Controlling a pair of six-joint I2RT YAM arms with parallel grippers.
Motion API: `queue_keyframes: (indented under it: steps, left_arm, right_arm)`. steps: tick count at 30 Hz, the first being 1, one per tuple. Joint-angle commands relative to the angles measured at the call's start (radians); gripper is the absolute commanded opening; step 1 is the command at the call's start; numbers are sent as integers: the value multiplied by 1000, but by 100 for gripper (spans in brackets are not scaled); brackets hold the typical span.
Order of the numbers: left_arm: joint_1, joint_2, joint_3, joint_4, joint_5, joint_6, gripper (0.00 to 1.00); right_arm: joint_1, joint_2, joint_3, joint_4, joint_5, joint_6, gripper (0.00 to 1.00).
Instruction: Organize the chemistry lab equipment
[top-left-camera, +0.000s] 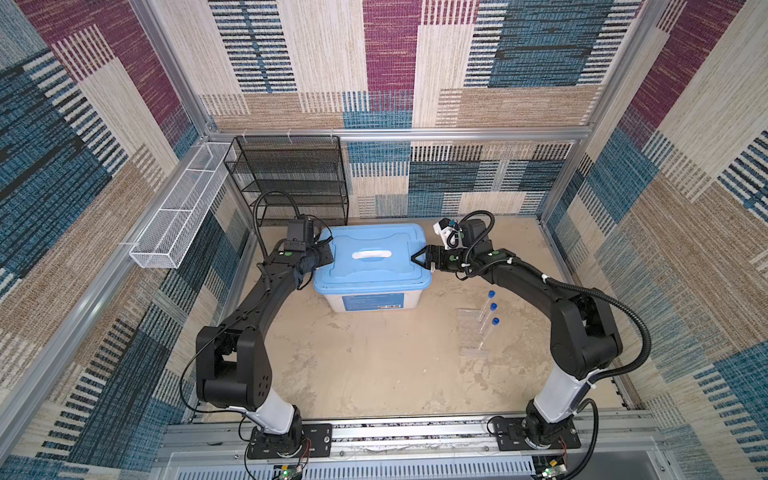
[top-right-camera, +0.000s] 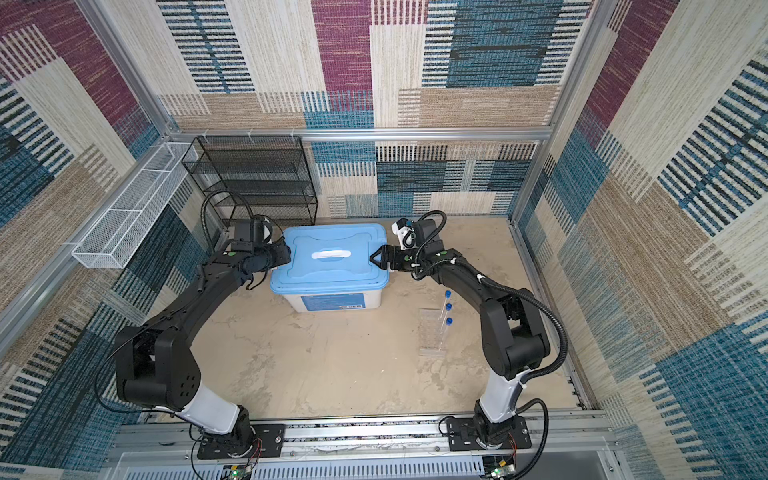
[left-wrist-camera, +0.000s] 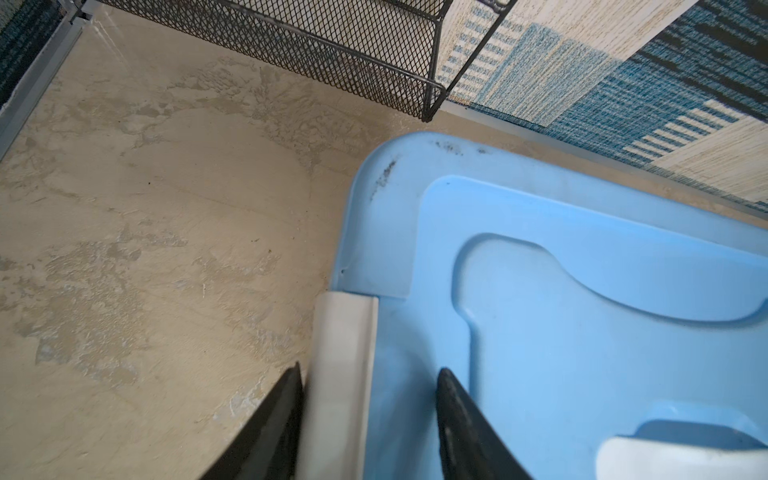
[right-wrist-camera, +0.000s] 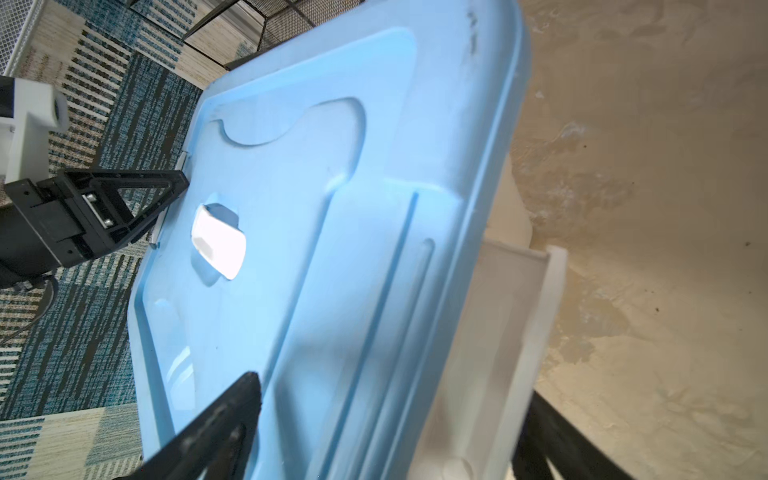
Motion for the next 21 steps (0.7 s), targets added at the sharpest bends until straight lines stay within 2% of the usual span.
queue_keyframes:
  steps: [1,3,6,13,18,21]
  left_arm:
    - [-9,9,-10,-231,21,11,52]
    - [-36,9,0,-240,-15,22,52]
    - [-53,14,4,-242,-11,20,53]
    - [-72,24,5,-243,-6,12,53]
    - [-93,42,15,-240,5,-5,53]
    - [-114,60,30,-236,44,-17,53]
  right_arm:
    - [16,-19,16,5,69,-24,82]
    - [29,-32,12,-7,136,-34,78]
    - [38,-41,1,3,160,-27,71]
    - [85,-11,36,-37,250,-30,63]
    - [158,13,93,-79,376,-68,61]
    - [183,41,110,-89,372,-70,62]
